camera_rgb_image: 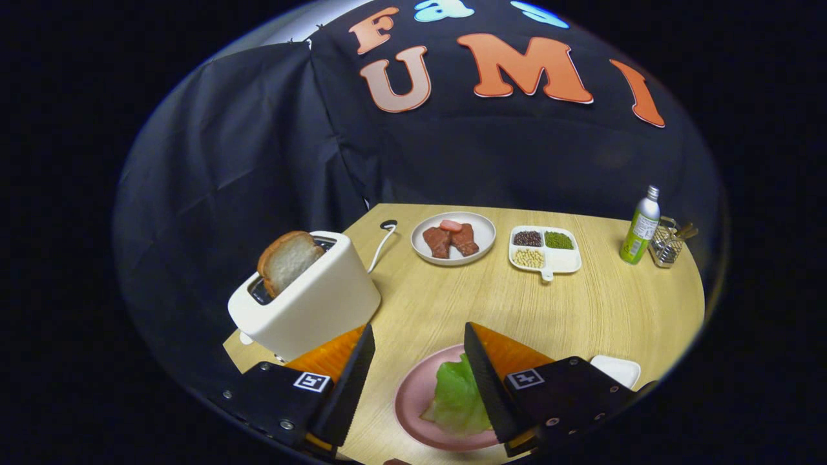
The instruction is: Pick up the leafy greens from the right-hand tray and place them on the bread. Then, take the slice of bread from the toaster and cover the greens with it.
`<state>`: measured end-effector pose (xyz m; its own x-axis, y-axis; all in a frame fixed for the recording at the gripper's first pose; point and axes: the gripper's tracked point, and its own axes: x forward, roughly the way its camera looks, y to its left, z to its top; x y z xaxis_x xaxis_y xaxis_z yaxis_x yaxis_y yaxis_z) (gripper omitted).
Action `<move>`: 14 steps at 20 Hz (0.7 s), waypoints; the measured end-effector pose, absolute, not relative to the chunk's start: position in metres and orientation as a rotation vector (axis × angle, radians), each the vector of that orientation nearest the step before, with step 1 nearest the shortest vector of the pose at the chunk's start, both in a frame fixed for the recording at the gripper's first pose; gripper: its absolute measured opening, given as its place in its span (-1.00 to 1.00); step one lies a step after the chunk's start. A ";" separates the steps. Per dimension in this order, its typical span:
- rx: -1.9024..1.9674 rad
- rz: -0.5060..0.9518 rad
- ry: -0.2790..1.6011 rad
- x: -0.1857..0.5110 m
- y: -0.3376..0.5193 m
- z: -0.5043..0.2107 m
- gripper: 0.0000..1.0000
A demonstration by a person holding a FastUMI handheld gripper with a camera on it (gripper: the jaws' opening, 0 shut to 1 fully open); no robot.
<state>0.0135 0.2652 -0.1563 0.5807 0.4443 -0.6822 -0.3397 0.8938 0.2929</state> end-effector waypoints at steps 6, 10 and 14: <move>0.139 0.563 0.839 0.022 0.320 -0.121 0.67; 0.137 0.642 0.862 0.021 0.360 -0.109 0.68; 0.134 0.685 0.870 0.028 0.390 -0.094 0.71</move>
<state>0.0278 0.3902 -0.0944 0.4479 0.6039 -0.6594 -0.4986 0.7808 0.3765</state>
